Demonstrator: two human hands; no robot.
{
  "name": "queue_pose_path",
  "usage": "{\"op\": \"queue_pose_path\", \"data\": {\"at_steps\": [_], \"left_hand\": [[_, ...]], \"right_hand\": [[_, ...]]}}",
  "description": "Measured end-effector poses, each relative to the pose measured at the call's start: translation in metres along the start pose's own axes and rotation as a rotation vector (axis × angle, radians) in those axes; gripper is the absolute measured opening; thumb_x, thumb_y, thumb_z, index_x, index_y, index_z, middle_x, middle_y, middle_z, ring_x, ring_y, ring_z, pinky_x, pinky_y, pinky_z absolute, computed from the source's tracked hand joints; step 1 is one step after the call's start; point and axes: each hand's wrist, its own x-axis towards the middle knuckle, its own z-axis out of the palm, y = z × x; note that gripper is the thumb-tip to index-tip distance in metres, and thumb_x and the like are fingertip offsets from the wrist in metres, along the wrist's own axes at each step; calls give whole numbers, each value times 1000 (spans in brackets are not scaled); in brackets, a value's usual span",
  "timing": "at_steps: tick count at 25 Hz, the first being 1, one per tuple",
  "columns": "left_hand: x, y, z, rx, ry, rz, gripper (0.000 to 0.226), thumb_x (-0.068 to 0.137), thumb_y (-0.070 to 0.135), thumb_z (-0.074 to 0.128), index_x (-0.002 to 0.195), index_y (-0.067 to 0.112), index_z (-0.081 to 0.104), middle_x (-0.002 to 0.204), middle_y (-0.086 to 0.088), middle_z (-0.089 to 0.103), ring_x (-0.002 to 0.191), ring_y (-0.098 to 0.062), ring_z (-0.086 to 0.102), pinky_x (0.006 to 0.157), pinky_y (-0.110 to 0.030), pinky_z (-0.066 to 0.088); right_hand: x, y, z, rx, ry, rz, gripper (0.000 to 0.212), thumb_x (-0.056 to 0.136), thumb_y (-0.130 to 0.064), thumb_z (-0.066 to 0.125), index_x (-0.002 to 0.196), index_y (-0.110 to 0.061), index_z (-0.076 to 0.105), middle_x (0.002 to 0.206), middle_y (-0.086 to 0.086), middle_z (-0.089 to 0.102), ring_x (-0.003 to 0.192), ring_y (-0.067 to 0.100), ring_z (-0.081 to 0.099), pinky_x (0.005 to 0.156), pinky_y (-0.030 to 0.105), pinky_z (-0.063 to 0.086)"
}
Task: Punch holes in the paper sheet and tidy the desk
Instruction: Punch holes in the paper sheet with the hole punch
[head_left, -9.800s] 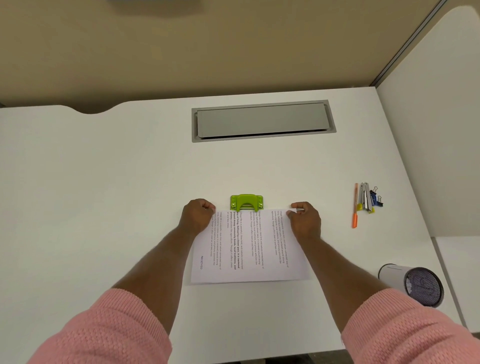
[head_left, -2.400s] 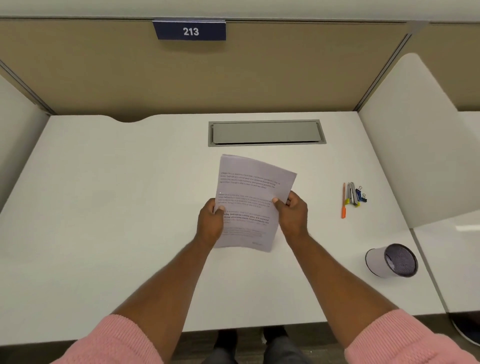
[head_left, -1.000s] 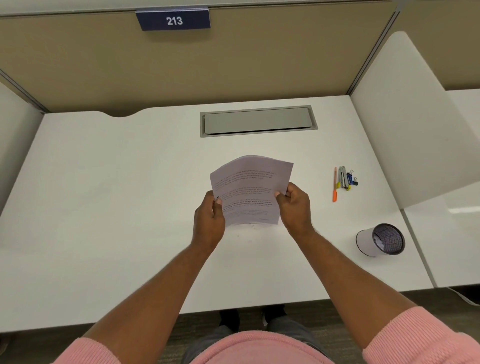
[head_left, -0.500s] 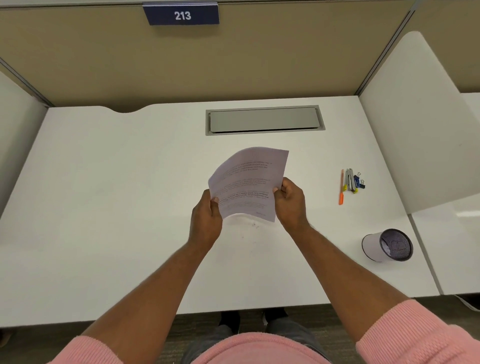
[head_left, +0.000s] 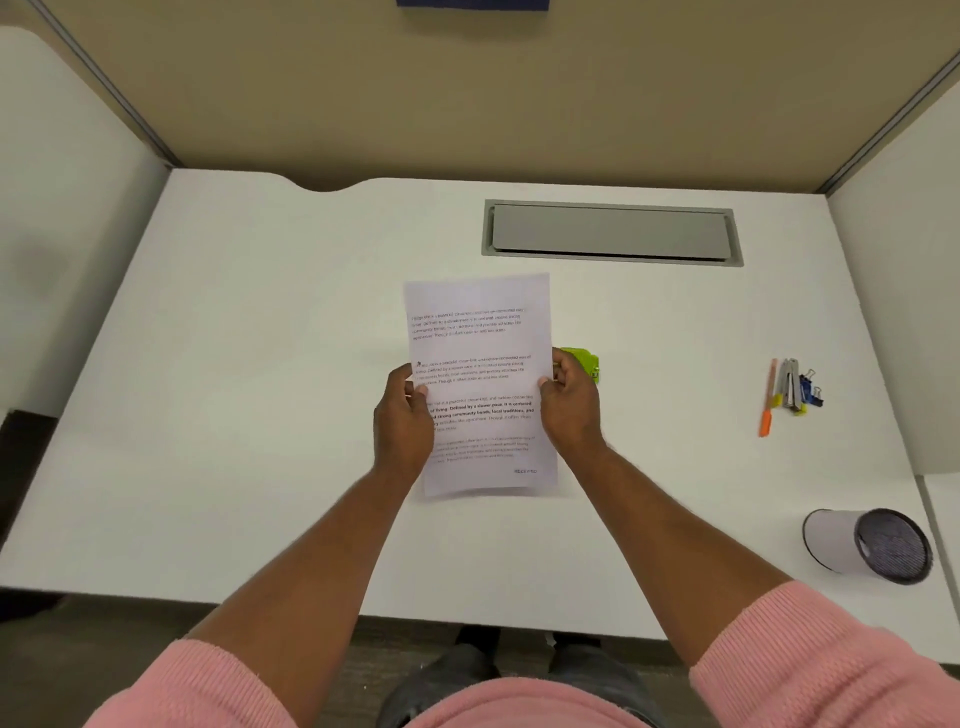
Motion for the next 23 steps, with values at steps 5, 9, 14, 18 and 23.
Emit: {"op": "queue_pose_path", "data": {"at_steps": [5, 9, 14, 18, 23], "left_hand": [[25, -31, -20, 24, 11, -78, 35, 99, 14, 50, 131, 30, 51, 91, 3, 59, 75, -14, 58, 65, -21, 42], [50, -57, -37, 66, 20, -121, 34, 98, 13, 52, 128, 29, 55, 94, 0, 61, 79, -19, 60, 70, -23, 44], [78, -85, -57, 119, 33, -182, 33, 96, 10, 58, 124, 26, 63, 93, 0, 65, 87, -19, 64, 84, -31, 52], [88, -103, -71, 182, 33, -198, 34, 95, 8, 58, 124, 23, 65, 95, -2, 66, 86, -15, 64, 86, -28, 50], [89, -110, -75, 246, 11, -188, 34, 96, 6, 54, 126, 17, 66, 96, -4, 65, 92, -16, 66, 86, -28, 49]], "right_hand": [[9, 15, 49, -153, -14, 34, 46, 91, -2, 51, 130, -23, 61, 108, -11, 64, 98, 14, 63, 89, 27, 48], [15, 26, 89, -255, -85, 64, 50, 92, -4, 55, 139, -23, 57, 111, -6, 58, 97, 15, 60, 90, 23, 42], [25, 33, 130, -472, -206, 105, 9, 87, -3, 58, 92, -10, 61, 88, 7, 56, 82, 27, 57, 66, 27, 38], [20, 35, 150, -514, -197, 114, 24, 85, -9, 59, 75, -20, 41, 88, 4, 46, 74, 22, 48, 59, 25, 36], [12, 42, 156, -495, -156, 144, 45, 94, -16, 60, 138, -13, 53, 115, 5, 49, 103, 22, 60, 95, 36, 49]]}}
